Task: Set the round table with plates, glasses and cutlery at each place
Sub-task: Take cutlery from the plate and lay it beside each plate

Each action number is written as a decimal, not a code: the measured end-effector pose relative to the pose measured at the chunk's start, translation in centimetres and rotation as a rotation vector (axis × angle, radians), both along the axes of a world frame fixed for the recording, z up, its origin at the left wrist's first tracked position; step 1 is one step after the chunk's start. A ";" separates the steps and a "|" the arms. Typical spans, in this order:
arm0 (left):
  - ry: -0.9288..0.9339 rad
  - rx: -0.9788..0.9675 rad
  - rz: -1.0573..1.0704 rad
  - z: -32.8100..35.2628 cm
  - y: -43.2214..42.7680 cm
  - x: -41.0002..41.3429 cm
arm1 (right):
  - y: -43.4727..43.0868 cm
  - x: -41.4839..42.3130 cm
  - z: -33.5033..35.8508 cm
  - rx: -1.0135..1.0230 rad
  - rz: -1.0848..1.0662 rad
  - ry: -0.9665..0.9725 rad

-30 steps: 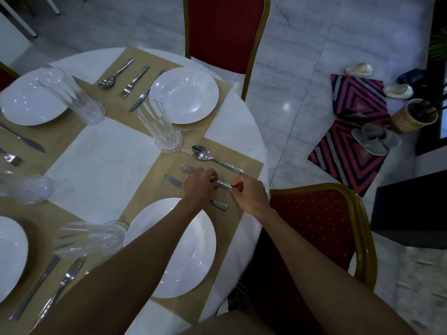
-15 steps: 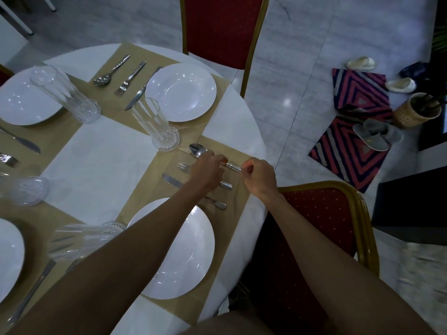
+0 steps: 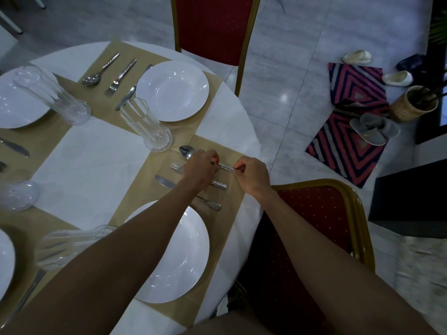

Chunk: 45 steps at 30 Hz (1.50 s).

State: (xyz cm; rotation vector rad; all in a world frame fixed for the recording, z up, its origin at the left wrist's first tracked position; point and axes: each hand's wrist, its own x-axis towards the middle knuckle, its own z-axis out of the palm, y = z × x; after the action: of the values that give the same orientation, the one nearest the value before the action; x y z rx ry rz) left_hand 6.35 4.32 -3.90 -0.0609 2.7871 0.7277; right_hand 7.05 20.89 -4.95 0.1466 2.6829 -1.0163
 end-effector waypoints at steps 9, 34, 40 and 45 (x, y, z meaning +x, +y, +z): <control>-0.009 -0.003 -0.029 -0.1 -0.1 -0.4 | 0.1 0.0 -0.2 -0.021 -0.002 0.009; -0.012 0.070 -0.100 0.7 -2.1 1.5 | 0.2 2.6 -0.1 -0.118 0.059 0.013; -0.058 0.000 -0.217 0.7 -3.8 2.4 | -0.2 3.8 -0.8 -0.081 0.175 -0.001; -0.001 -0.002 -0.231 0.7 -3.1 2.7 | -0.5 4.0 -1.2 -0.040 0.210 0.015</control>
State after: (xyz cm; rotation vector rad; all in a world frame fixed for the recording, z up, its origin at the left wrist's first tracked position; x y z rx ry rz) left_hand 9.09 1.22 -3.24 0.2556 2.7324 0.6664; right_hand 11.02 20.44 -6.12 -0.1479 2.6209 -1.0072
